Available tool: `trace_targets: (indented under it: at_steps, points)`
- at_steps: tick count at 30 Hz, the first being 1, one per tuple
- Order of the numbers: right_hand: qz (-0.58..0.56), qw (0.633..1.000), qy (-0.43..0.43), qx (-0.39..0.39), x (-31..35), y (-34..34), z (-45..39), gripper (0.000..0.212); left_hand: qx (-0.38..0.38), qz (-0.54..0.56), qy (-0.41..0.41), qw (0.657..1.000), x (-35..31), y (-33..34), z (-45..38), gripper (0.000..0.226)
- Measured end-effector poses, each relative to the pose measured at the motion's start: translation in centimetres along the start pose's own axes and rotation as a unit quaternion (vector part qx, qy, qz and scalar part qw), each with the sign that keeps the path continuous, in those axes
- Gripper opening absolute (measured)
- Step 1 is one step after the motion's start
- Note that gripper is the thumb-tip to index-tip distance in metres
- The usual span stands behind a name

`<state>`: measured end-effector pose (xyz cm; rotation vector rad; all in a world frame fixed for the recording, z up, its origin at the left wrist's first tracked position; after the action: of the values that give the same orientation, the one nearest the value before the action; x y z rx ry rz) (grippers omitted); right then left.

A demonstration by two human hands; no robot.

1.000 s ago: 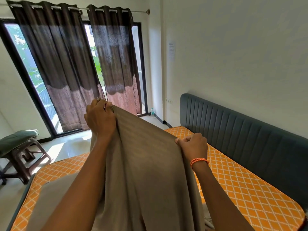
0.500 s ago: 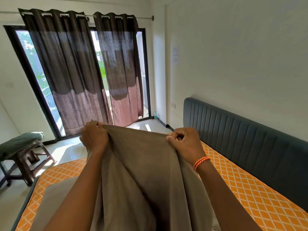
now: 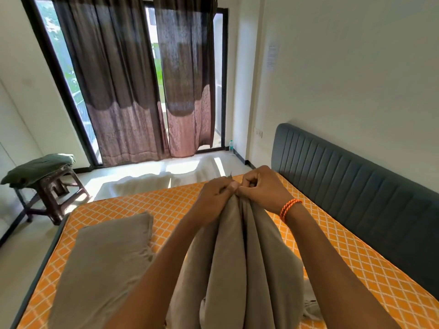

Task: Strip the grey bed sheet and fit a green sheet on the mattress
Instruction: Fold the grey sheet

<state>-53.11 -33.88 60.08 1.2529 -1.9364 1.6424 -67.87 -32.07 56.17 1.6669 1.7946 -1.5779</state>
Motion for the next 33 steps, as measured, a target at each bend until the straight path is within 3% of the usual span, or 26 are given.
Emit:
trace_targets:
  at_steps: [2, 9, 16, 19, 23, 29, 33]
  points:
    - [-0.012, 0.999, 0.001, 0.03, -0.2, 0.0, 0.1, 0.032, 0.017, 0.062, -0.012, 0.998, 1.0, 0.8, 0.5, 0.041]
    - [-0.02, 0.992, 0.031, 0.124, -0.8, -0.6, 0.2, 0.028, 0.132, 0.18, -0.041, 0.974, 0.5, 2.8, 1.3, 0.029]
    - [-0.024, 0.978, 0.059, 0.198, -0.8, -0.1, 0.8, 0.032, 0.149, 0.171, -0.038, 0.973, 1.0, 3.0, 0.5, 0.028]
    - [-0.019, 0.978, 0.077, 0.192, -1.5, -0.7, 1.1, 0.034, 0.144, 0.167, -0.03, 0.975, 1.6, 2.7, 0.3, 0.007]
    - [-0.023, 0.983, 0.079, 0.164, -2.5, -0.9, 1.4, 0.038, 0.134, 0.116, 0.01, 0.984, 1.6, 2.7, 0.2, 0.011]
    - [-0.038, 0.996, 0.035, 0.073, -3.1, 0.1, 2.2, 0.045, 0.03, 0.09, 0.012, 0.995, 1.9, 1.5, 0.1, 0.015]
    - [0.017, 0.999, 0.007, 0.026, -3.7, 0.5, 2.3, 0.036, 0.079, 0.1, -0.014, 0.992, 2.5, 2.1, -0.3, 0.015]
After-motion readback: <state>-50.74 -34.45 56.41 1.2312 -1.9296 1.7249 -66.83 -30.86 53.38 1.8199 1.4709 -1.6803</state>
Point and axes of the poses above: each hand's wrist, its own z-axis away from the middle knuckle, its own y-axis out of the palm, x = y × z, the point moved 6 cm from there along -z, towards the middle knuckle, and after that the axes turned 7 degrees about x, right-handed, at the moved point
